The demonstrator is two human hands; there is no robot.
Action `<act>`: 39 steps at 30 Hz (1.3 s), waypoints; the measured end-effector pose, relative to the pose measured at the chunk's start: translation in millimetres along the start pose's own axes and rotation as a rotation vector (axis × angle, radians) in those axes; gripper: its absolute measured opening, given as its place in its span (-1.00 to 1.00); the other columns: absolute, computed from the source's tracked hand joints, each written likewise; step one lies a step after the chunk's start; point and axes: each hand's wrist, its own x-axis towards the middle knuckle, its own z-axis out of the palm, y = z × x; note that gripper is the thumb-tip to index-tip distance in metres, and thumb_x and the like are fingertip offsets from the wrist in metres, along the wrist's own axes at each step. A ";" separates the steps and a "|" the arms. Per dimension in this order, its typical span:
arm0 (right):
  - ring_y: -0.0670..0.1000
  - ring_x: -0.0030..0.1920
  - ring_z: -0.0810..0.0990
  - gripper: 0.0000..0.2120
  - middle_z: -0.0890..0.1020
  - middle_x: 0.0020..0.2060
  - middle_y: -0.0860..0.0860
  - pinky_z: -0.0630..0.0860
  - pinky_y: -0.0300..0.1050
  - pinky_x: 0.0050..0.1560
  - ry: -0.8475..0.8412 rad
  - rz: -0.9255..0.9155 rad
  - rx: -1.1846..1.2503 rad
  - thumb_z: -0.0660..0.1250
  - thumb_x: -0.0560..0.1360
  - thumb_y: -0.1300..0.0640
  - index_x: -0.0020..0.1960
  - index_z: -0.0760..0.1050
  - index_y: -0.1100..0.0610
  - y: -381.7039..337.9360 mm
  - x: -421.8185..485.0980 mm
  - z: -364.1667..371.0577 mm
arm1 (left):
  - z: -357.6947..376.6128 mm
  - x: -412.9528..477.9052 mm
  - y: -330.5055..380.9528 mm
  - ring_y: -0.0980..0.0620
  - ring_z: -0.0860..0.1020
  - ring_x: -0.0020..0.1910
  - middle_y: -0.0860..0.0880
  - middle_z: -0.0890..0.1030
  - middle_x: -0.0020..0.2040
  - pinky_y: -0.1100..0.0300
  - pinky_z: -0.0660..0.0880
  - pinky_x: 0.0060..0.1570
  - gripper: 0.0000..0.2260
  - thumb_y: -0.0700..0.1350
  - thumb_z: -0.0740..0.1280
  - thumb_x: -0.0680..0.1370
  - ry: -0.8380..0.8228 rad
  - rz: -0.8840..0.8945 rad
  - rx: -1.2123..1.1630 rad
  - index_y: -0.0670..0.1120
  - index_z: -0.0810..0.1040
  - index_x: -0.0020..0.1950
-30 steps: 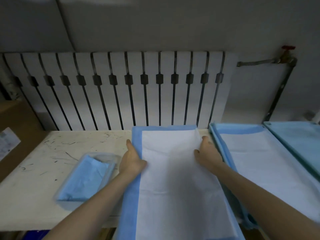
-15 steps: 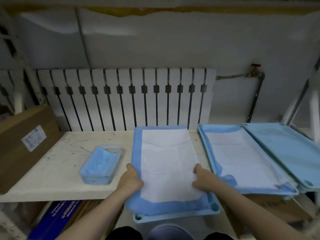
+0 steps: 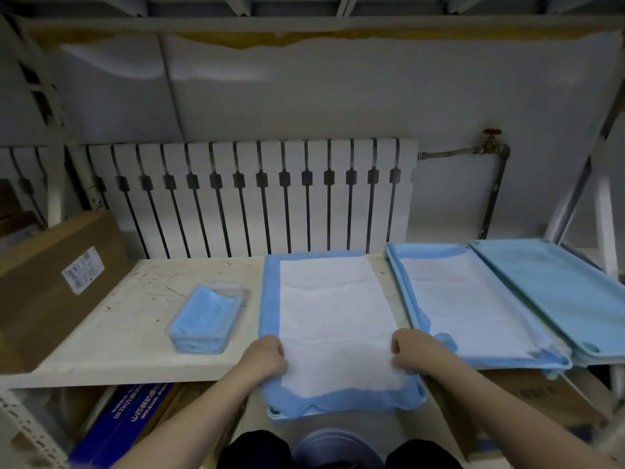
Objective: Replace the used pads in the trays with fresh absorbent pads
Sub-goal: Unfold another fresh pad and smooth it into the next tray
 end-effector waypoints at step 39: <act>0.12 0.39 0.28 -0.56 0.26 0.41 0.13 0.37 0.08 0.31 0.344 -0.040 0.139 0.08 0.60 -0.02 0.40 0.24 0.18 -82.3 254.9 -11.3 | -39.4 250.4 53.7 -0.13 0.16 0.44 -0.13 0.16 0.46 -0.06 0.09 0.41 -0.49 0.18 0.22 0.47 0.020 0.205 0.509 -0.02 0.25 0.34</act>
